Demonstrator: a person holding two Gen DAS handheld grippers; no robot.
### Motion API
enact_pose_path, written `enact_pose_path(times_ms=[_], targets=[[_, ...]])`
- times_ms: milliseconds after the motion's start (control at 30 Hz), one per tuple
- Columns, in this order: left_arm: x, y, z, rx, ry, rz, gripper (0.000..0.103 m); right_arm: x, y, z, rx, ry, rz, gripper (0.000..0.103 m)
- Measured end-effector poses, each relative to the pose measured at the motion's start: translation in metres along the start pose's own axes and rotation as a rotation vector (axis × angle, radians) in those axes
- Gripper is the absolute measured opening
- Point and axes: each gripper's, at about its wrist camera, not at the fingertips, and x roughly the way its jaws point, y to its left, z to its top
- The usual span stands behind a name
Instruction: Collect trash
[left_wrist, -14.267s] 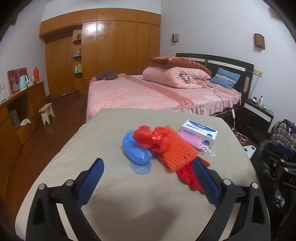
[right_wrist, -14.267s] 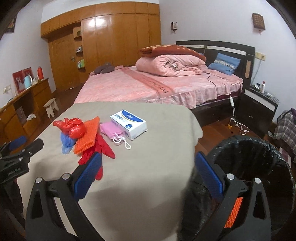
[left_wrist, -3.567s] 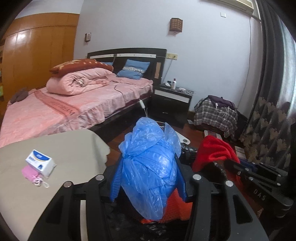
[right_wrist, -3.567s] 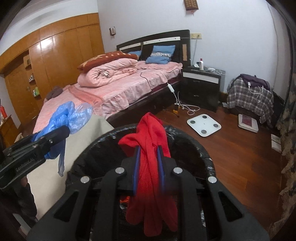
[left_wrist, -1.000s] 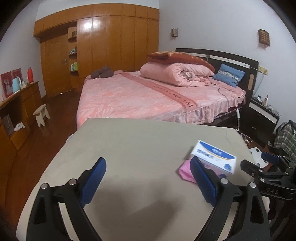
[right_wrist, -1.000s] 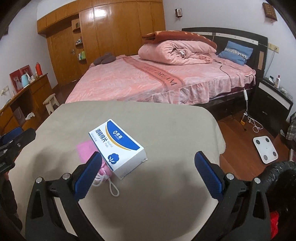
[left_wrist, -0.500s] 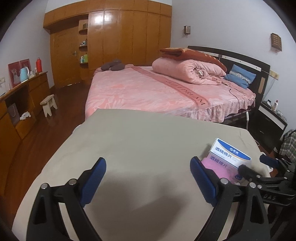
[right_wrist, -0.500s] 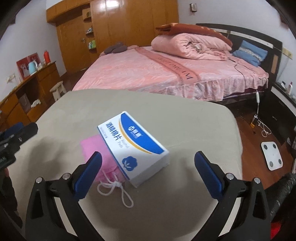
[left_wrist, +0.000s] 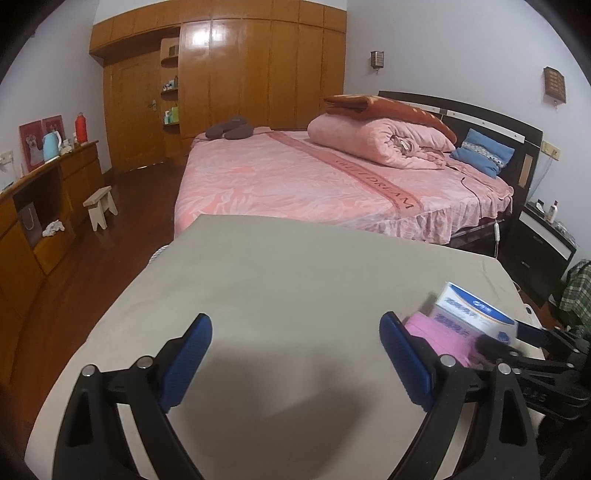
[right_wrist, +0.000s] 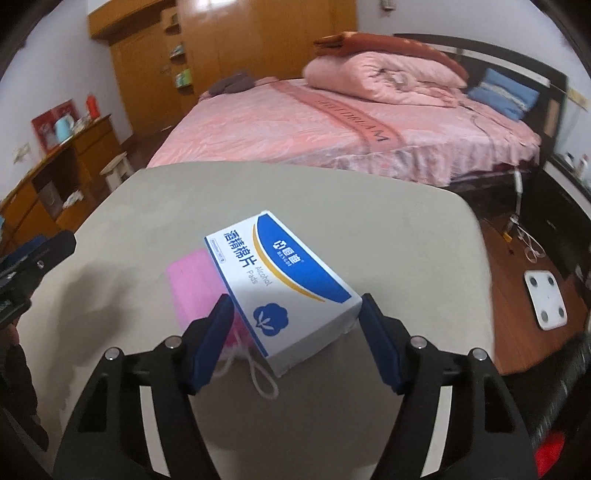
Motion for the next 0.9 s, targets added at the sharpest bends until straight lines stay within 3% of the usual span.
enact_pose_path(times_ms=[133,233,367,500,567,667,900], targets=[[0.0,-0.002,-0.005,0.001,0.009,-0.008,0.09,-0.01,-0.008,-0.016,0.05,0.036,-0.061,0.069],[0.002,-0.004,-0.008,0.002,0.017,-0.012,0.09,-0.013,-0.013,-0.027,0.083,0.063,-0.032,0.076],[0.0,-0.006,-0.008,0.003,0.017,-0.018,0.09,-0.012,-0.013,-0.024,0.054,0.03,-0.038,0.083],[-0.001,-0.008,-0.007,0.005,0.015,-0.021,0.09,-0.002,-0.01,-0.015,0.02,0.029,-0.028,0.082],[0.0,-0.01,-0.007,0.006,0.017,-0.024,0.09,0.003,-0.01,-0.013,0.01,0.048,-0.024,0.071],[0.004,-0.014,-0.008,0.012,0.026,-0.035,0.09,-0.001,-0.015,-0.014,0.052,0.038,-0.018,0.07],[0.02,-0.039,-0.013,0.043,0.064,-0.084,0.088,-0.014,-0.035,-0.022,0.186,-0.011,-0.101,0.069]])
